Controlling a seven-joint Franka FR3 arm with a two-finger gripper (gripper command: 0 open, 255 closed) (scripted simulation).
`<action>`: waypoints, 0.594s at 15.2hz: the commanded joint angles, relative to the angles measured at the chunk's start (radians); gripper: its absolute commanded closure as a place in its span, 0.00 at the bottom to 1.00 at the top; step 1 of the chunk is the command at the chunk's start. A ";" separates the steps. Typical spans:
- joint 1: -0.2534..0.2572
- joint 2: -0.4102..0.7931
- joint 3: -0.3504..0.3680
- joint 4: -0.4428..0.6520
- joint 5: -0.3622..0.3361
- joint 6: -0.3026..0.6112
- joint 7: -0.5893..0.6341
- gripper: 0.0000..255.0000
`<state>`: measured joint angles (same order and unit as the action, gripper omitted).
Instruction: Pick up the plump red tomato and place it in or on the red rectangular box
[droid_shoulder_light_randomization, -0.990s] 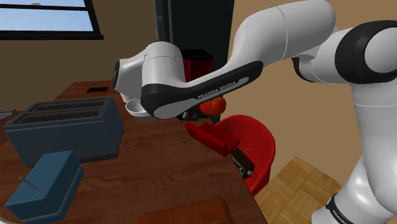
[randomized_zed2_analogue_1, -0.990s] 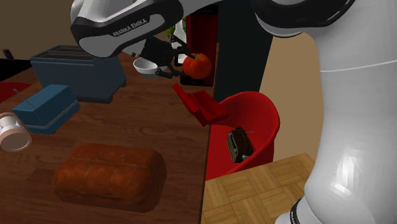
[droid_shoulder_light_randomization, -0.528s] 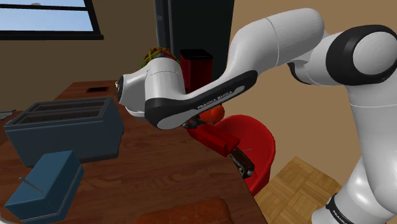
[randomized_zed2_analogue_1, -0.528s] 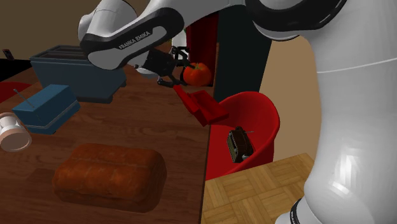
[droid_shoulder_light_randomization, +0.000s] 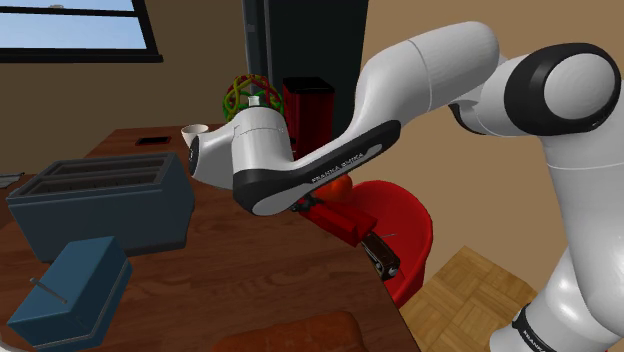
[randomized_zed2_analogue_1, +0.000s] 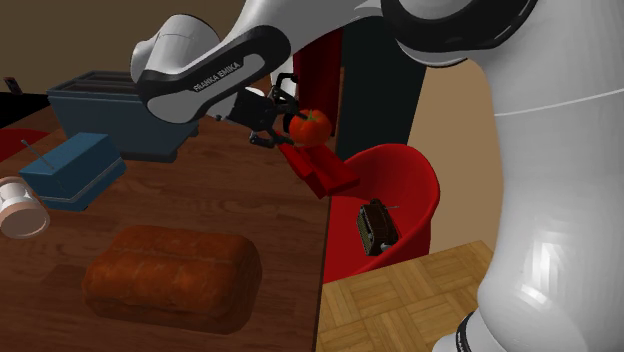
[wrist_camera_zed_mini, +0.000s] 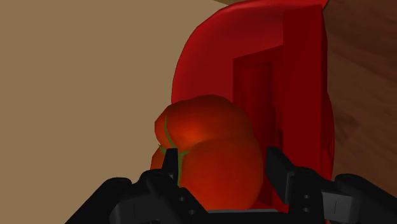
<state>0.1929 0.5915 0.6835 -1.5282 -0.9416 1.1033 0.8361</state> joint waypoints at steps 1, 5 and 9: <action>0.000 0.000 0.000 0.000 0.000 0.001 0.000 1.00; 0.000 0.000 0.000 0.000 0.000 0.001 0.000 0.00; 0.000 0.000 0.000 0.000 0.000 0.001 0.000 0.00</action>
<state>0.1927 0.5919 0.6833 -1.5284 -0.9419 1.1040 0.8365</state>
